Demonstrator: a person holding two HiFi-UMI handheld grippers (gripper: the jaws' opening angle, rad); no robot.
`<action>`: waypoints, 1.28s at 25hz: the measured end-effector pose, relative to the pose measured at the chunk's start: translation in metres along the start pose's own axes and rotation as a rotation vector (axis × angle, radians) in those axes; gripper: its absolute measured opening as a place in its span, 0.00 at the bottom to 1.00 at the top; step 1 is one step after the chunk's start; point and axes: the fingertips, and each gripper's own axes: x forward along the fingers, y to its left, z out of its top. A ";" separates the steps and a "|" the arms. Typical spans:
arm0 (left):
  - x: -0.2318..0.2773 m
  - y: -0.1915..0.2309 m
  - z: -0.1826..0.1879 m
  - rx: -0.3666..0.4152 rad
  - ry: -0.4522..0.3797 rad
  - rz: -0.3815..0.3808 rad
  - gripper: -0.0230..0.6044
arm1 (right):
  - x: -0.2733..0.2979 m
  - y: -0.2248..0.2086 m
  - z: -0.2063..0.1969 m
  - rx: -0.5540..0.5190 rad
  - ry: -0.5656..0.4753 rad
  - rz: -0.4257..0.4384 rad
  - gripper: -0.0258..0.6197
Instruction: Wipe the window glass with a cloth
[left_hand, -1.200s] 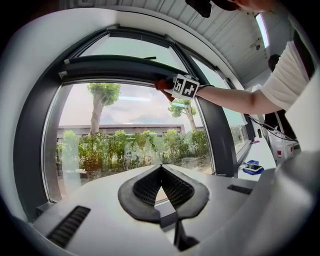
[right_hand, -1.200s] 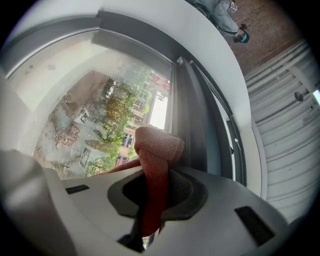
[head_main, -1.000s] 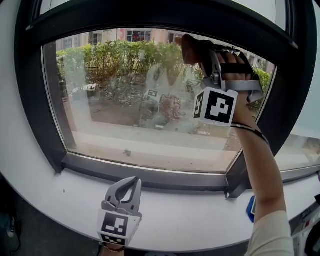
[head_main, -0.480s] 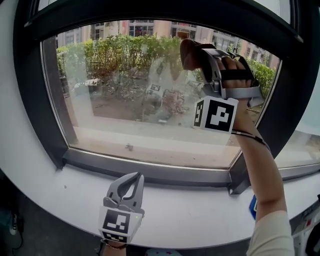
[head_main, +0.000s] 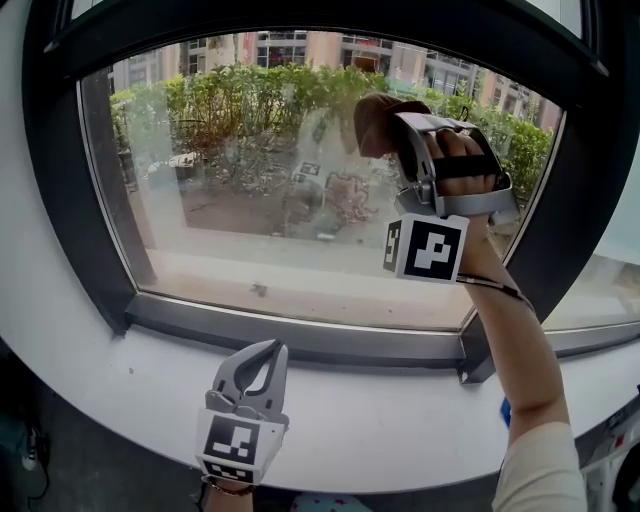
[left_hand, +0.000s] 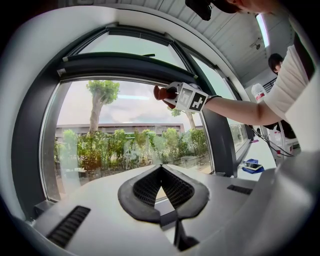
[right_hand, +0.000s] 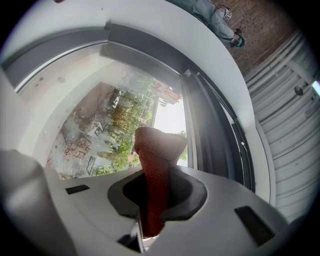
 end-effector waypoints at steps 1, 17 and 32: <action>0.000 0.000 0.001 -0.001 -0.003 0.000 0.07 | -0.001 0.002 0.001 0.003 0.000 0.002 0.13; 0.001 0.001 -0.002 -0.007 0.004 -0.005 0.07 | -0.033 0.073 0.035 0.024 -0.066 0.110 0.13; 0.001 0.005 0.007 -0.064 -0.027 0.003 0.07 | -0.053 0.119 0.055 0.269 -0.060 0.177 0.13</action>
